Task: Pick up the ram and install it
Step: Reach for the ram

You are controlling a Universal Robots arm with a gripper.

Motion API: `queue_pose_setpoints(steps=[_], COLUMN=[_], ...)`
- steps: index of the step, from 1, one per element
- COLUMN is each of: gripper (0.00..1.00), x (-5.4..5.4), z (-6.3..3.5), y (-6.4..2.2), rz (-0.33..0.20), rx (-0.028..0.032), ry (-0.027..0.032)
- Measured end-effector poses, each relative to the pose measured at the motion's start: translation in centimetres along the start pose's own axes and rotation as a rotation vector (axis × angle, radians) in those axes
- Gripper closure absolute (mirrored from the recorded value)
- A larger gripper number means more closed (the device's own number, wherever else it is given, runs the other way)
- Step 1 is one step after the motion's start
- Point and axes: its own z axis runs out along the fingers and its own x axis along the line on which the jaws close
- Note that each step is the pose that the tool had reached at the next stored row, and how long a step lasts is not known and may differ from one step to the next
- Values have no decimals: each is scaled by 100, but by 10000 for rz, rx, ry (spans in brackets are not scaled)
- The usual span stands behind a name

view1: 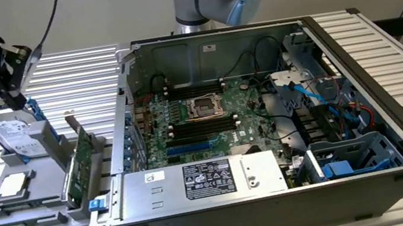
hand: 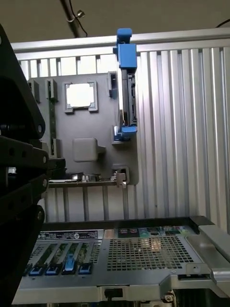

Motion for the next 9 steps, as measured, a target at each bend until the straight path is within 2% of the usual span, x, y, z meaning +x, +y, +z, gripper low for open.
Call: queue_pose_setpoints(steps=[9], gripper=[89], x=[115], z=[56], y=[-214], rz=[5], rx=[13], ry=[176])
